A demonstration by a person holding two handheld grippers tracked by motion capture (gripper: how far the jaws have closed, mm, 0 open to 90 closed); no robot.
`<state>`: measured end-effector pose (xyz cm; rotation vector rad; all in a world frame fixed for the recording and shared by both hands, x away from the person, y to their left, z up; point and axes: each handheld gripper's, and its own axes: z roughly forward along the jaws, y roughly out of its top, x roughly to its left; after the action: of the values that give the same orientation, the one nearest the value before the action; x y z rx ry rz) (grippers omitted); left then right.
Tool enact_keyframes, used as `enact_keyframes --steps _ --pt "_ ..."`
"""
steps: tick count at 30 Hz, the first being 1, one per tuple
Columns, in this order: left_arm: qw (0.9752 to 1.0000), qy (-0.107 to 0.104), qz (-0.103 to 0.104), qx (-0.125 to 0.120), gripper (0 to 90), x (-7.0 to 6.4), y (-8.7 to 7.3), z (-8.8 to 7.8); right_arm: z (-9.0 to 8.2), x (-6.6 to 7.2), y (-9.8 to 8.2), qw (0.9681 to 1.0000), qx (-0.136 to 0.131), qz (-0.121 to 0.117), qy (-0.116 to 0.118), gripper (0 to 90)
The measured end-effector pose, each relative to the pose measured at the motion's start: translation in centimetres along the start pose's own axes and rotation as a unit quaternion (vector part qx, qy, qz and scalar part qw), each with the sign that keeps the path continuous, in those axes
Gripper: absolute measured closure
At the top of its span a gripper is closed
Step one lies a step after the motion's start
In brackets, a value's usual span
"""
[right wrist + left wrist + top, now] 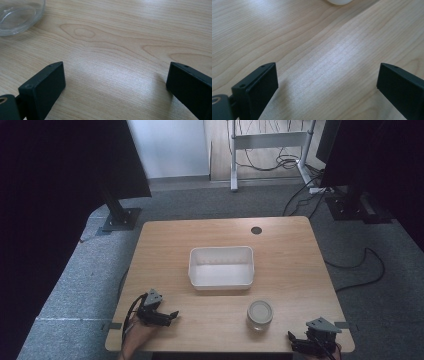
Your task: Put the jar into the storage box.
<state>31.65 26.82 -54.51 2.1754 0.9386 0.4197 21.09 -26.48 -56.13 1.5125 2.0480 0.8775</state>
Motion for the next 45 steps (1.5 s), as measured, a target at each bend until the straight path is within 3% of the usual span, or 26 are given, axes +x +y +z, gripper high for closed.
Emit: enact_keyframes --steps 14,20,26,34,45 --pt "0.9993 -0.027 0.009 -0.023 4.0 -1.4 0.6 -0.8 0.0 0.0 0.0 1.0 0.0 0.001 0.0 1.8" --pt "0.9981 -0.042 0.016 -0.041 3.7 -2.6 1.6 -1.3 0.0 0.0 0.0 1.0 0.0 0.0 0.001 1.8" --pt "0.9973 -0.055 0.025 -0.042 2.7 -3.5 2.4 -1.2 0.0 0.0 0.0 1.0 0.0 0.0 0.001 1.7" --pt "0.9948 -0.079 0.043 -0.048 2.5 -5.4 3.8 -0.7 0.0 0.0 -0.1 1.0 -0.001 0.0 0.001 1.7" --pt "0.9916 -0.096 0.065 -0.058 2.5 -7.3 5.4 -0.3 0.0 0.0 -0.1 1.0 -0.001 0.0 0.001 1.7"
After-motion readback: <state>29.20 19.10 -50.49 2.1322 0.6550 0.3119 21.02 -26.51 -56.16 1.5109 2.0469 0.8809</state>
